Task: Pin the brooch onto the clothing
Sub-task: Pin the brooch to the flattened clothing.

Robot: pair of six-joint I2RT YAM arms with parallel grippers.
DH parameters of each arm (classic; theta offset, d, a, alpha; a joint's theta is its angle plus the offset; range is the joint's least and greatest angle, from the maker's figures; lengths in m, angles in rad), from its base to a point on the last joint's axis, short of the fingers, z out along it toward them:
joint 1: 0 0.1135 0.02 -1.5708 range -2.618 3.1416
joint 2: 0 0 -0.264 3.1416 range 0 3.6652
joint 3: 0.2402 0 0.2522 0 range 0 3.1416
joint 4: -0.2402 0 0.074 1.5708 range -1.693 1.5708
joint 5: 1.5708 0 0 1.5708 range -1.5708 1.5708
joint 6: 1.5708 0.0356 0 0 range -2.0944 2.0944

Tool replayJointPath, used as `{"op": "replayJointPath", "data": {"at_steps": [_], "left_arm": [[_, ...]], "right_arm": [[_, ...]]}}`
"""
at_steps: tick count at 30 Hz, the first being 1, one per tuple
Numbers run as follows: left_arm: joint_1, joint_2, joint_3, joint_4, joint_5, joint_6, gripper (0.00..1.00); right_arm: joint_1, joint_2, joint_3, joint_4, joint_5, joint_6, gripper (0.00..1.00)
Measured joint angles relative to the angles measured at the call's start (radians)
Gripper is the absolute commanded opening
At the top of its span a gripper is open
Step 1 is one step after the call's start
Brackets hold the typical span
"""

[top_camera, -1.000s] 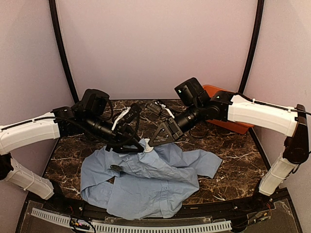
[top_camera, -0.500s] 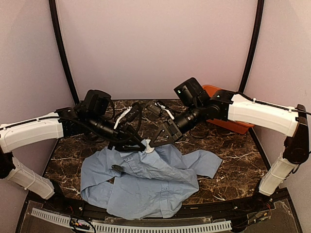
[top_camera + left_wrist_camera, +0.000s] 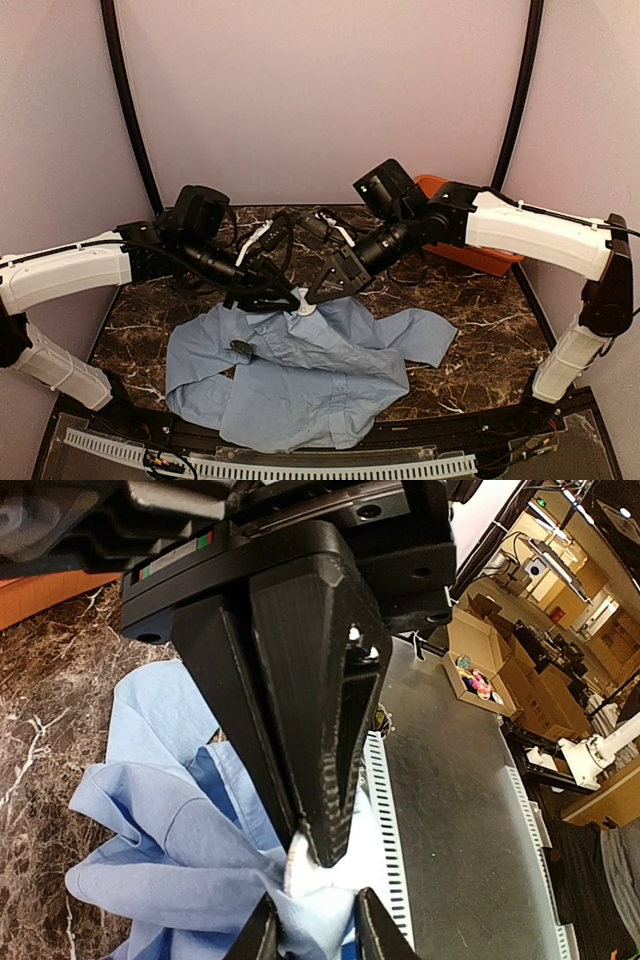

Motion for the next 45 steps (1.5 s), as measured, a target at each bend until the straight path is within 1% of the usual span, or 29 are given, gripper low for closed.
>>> {"op": "replayJointPath", "data": {"at_steps": [6, 20, 31, 45], "left_arm": [[0.0, 0.0, 0.0, -0.001, -0.016, 0.0, 0.2], [0.0, 0.002, 0.001, -0.024, -0.042, 0.002, 0.19], [-0.028, 0.026, 0.039, -0.102, -0.143, 0.043, 0.18], [-0.035, 0.028, 0.053, -0.129, -0.217, 0.053, 0.18]], "right_arm": [[0.007, 0.006, 0.012, -0.014, 0.019, 0.0, 0.0], [0.021, 0.029, 0.051, -0.061, 0.065, -0.006, 0.0], [0.029, 0.056, 0.097, -0.133, 0.122, -0.018, 0.0], [0.03, 0.07, 0.113, -0.145, 0.142, -0.018, 0.0]]}}
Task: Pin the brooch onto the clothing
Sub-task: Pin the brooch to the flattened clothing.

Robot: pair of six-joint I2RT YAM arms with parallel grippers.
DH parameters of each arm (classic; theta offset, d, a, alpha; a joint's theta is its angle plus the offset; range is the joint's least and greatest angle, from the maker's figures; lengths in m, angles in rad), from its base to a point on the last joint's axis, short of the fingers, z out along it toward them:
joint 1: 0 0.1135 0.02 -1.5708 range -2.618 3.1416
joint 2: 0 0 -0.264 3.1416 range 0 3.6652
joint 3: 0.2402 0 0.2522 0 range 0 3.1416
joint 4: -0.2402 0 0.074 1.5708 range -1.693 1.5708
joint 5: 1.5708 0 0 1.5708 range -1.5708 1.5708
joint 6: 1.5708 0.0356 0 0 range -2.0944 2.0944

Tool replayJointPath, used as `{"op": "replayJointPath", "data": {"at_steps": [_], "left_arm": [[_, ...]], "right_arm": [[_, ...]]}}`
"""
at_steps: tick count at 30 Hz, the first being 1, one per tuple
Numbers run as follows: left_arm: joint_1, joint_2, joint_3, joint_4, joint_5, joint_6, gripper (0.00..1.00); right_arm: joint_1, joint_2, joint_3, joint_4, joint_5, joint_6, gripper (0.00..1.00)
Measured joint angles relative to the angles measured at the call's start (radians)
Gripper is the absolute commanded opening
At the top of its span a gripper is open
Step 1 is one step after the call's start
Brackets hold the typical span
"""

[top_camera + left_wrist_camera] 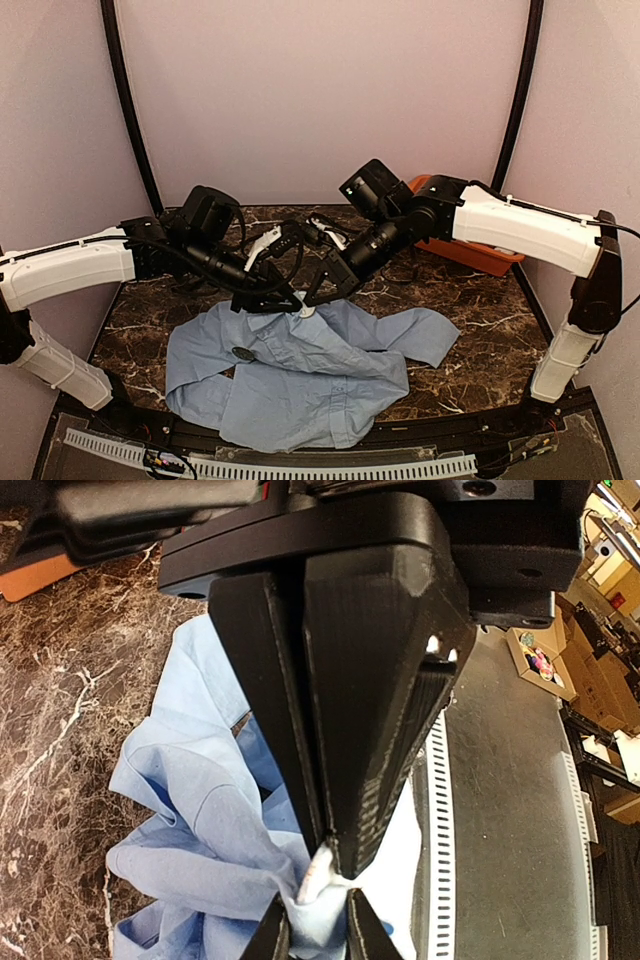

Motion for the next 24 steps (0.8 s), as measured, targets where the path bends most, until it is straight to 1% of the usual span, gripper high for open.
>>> {"op": "replayJointPath", "data": {"at_steps": [10, 24], "left_arm": [[-0.009, 0.0, 0.003, -0.008, -0.029, 0.005, 0.18], [-0.068, 0.011, 0.048, -0.086, -0.153, 0.06, 0.18]], "right_arm": [[0.0, 0.001, 0.0, -0.003, 0.0, 0.013, 0.0], [0.002, 0.006, 0.005, -0.029, -0.002, 0.028, 0.0]]}}
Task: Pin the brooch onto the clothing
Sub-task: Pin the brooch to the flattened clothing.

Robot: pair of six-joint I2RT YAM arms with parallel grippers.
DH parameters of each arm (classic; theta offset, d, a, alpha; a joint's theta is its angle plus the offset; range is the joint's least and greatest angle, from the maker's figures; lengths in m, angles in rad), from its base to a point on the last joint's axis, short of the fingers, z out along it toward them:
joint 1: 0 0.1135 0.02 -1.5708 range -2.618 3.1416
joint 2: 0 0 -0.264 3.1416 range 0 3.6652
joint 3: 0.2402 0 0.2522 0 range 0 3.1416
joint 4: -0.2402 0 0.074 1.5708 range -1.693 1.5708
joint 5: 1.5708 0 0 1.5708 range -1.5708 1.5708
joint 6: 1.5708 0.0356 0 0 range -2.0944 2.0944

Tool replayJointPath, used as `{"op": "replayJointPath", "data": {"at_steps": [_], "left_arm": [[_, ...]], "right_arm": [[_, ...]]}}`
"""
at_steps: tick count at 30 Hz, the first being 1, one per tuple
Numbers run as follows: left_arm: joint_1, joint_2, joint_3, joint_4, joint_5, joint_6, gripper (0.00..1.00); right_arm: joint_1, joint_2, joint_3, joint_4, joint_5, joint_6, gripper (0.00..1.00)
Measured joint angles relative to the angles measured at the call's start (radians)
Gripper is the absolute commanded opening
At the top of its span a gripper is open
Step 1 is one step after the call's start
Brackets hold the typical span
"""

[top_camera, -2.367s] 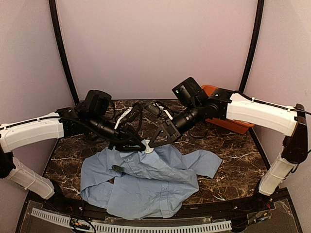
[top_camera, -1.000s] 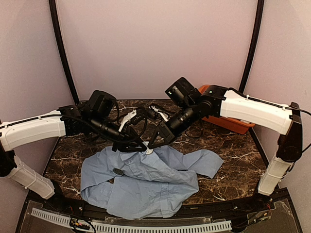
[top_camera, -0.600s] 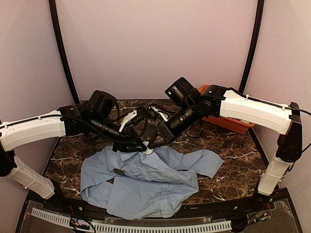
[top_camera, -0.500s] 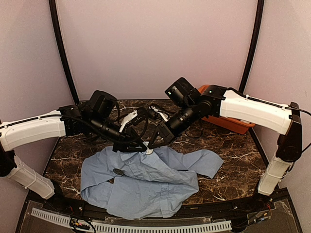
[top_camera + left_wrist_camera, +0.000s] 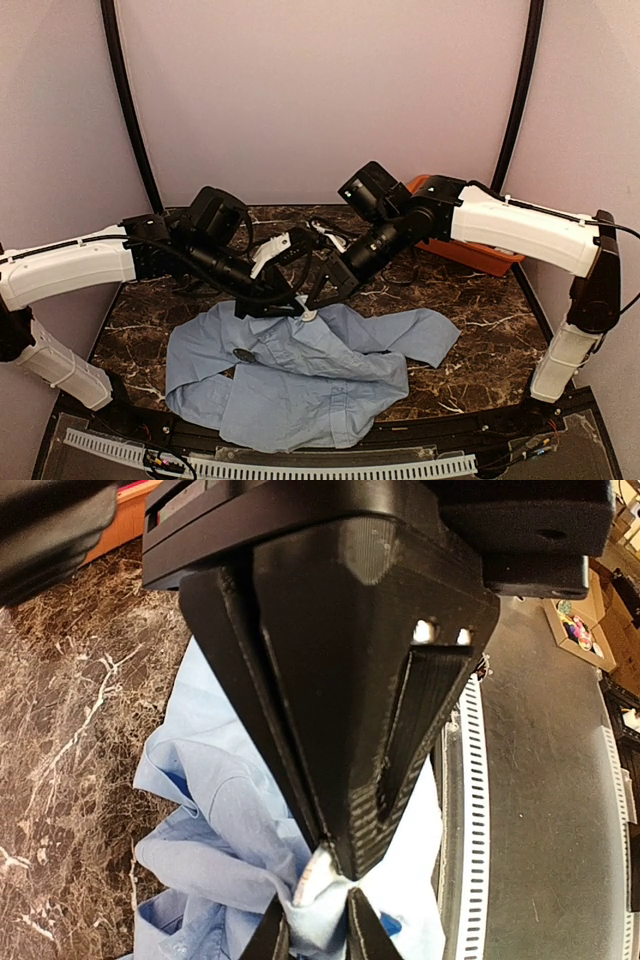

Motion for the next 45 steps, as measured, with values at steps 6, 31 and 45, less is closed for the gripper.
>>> {"op": "replayJointPath", "data": {"at_steps": [6, 31, 45], "left_arm": [[-0.005, 0.005, 0.002, -0.008, -0.011, 0.008, 0.18], [0.066, -0.055, -0.063, 0.06, 0.103, -0.016, 0.25], [0.076, -0.105, -0.121, 0.182, 0.243, -0.06, 0.29]], "right_arm": [[0.004, 0.0, 0.0, -0.011, 0.01, -0.005, 0.0], [-0.01, -0.003, -0.011, 0.06, -0.043, 0.004, 0.0], [-0.024, -0.036, -0.065, 0.168, -0.153, 0.058, 0.0]]}}
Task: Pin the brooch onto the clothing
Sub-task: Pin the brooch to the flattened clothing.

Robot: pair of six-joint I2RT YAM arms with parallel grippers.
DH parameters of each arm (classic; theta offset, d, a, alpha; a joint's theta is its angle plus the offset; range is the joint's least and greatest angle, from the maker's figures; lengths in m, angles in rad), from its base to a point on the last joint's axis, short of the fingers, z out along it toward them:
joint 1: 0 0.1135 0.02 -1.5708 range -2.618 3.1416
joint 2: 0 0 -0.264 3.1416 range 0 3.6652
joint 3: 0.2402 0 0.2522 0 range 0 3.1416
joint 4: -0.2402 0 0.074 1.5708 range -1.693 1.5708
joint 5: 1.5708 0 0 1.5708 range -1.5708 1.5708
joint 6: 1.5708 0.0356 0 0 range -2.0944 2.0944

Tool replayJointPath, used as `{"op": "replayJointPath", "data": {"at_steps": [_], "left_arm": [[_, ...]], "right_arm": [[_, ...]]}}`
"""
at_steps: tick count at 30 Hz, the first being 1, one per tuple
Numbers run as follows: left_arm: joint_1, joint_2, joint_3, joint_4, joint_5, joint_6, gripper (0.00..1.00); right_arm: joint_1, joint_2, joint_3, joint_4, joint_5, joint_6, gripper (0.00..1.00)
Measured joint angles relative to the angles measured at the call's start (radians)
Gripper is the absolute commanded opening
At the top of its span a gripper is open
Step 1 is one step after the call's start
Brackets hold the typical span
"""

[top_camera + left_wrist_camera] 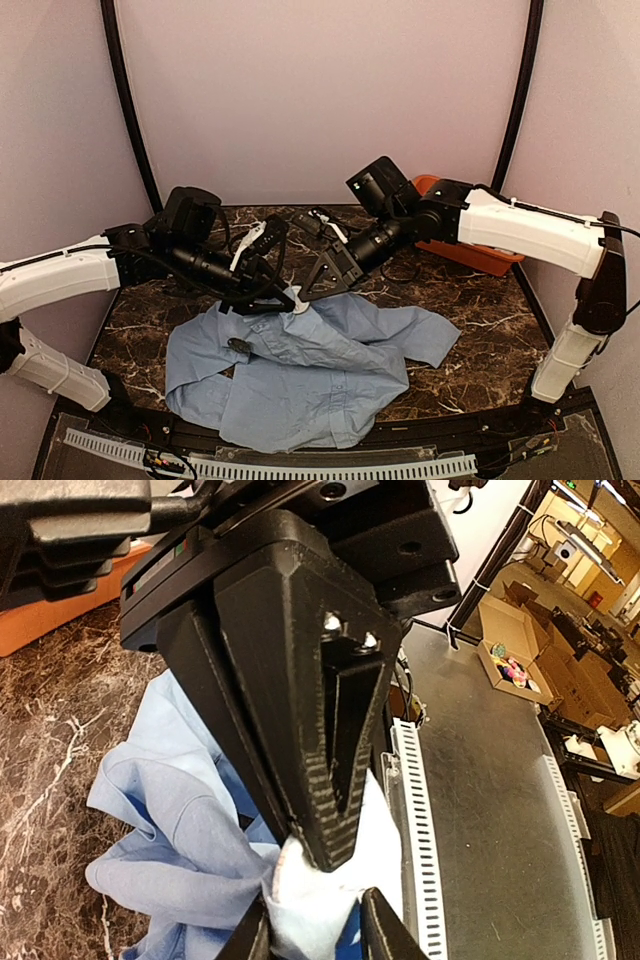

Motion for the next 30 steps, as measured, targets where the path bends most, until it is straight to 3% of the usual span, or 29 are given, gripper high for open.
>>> {"op": "replayJointPath", "data": {"at_steps": [16, 30], "left_arm": [[0.012, -0.027, -0.015, 0.064, 0.019, -0.021, 0.22], [0.05, -0.038, -0.048, 0.134, 0.066, -0.076, 0.28]], "right_arm": [[-0.042, -0.064, -0.116, 0.196, -0.104, 0.109, 0.0], [-0.046, -0.064, -0.123, 0.214, -0.106, 0.111, 0.0]]}}
